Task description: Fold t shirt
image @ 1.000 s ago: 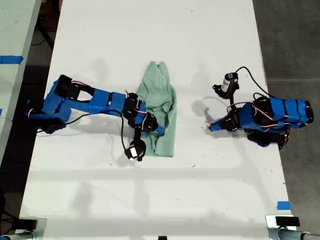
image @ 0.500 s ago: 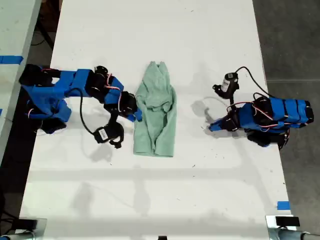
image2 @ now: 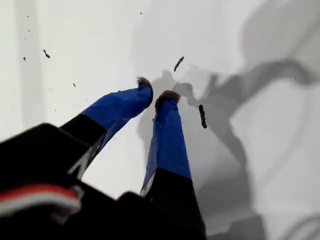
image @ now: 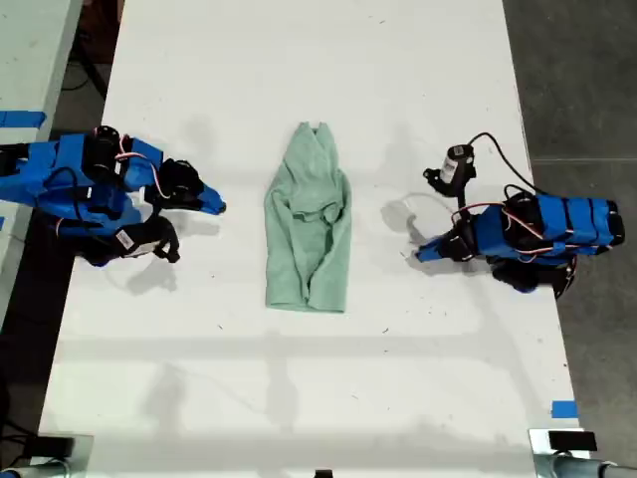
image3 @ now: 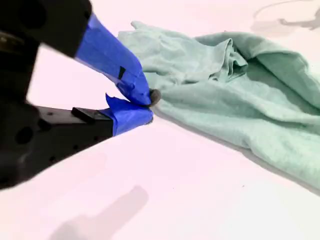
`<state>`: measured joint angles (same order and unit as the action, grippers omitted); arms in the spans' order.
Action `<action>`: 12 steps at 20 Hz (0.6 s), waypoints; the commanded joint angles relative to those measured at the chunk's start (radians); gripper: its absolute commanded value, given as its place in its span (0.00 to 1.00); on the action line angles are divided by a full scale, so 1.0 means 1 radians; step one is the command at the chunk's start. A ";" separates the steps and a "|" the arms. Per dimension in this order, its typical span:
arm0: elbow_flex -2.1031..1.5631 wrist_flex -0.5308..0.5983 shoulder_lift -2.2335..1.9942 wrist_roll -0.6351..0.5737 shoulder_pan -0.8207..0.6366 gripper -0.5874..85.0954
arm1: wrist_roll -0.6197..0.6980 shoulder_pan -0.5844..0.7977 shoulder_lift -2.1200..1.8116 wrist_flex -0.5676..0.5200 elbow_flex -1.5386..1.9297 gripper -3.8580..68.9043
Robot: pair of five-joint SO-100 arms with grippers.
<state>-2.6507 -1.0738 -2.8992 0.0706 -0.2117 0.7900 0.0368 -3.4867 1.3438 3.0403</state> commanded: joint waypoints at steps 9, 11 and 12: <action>-0.561 -0.020 -0.684 -0.017 -0.058 0.01 | 0.015 0.012 -0.015 0.003 0.061 0.12; -0.558 -0.020 -0.686 -0.017 -0.107 0.01 | 0.015 0.012 -0.015 0.003 0.061 0.12; -0.558 -0.021 -0.686 -0.011 -0.138 0.01 | 0.015 0.012 -0.015 0.003 0.061 0.12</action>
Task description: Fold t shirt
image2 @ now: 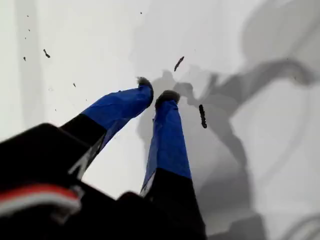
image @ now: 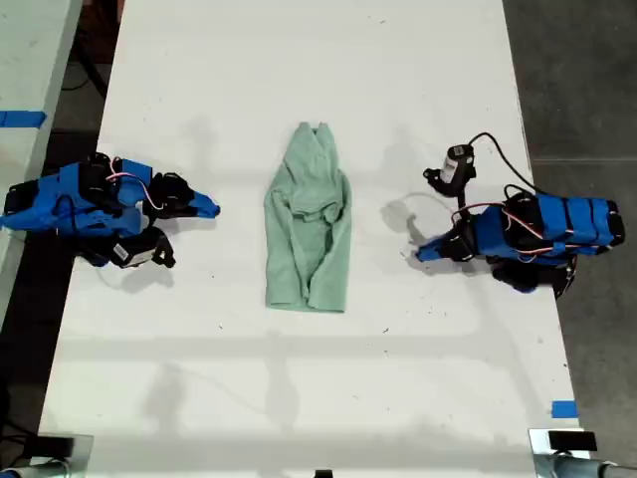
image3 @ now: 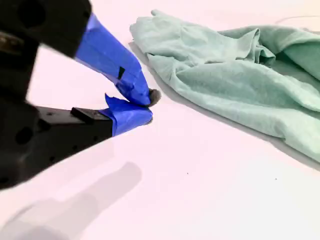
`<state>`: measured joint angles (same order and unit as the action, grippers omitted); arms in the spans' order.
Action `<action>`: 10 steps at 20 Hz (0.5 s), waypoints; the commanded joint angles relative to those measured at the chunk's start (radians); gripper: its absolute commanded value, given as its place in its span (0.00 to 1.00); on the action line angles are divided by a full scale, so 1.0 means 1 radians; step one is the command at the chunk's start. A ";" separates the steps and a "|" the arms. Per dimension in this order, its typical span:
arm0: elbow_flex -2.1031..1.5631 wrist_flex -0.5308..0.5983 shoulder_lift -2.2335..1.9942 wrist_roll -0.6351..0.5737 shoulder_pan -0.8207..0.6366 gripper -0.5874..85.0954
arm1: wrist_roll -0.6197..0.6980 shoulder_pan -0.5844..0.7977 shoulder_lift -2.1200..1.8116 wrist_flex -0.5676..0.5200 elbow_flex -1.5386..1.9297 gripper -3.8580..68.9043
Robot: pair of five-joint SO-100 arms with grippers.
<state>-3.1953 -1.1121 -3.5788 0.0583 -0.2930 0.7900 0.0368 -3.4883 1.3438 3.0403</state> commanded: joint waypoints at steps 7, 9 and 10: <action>-0.009 0.014 -0.006 0.021 -0.035 0.01 | 0.015 0.012 -0.014 0.003 0.061 0.12; -0.011 0.014 -0.006 0.021 -0.035 0.01 | 0.015 0.012 -0.014 0.003 0.061 0.12; -0.011 0.014 -0.006 0.021 -0.037 0.01 | 0.015 0.012 -0.014 0.003 0.061 0.12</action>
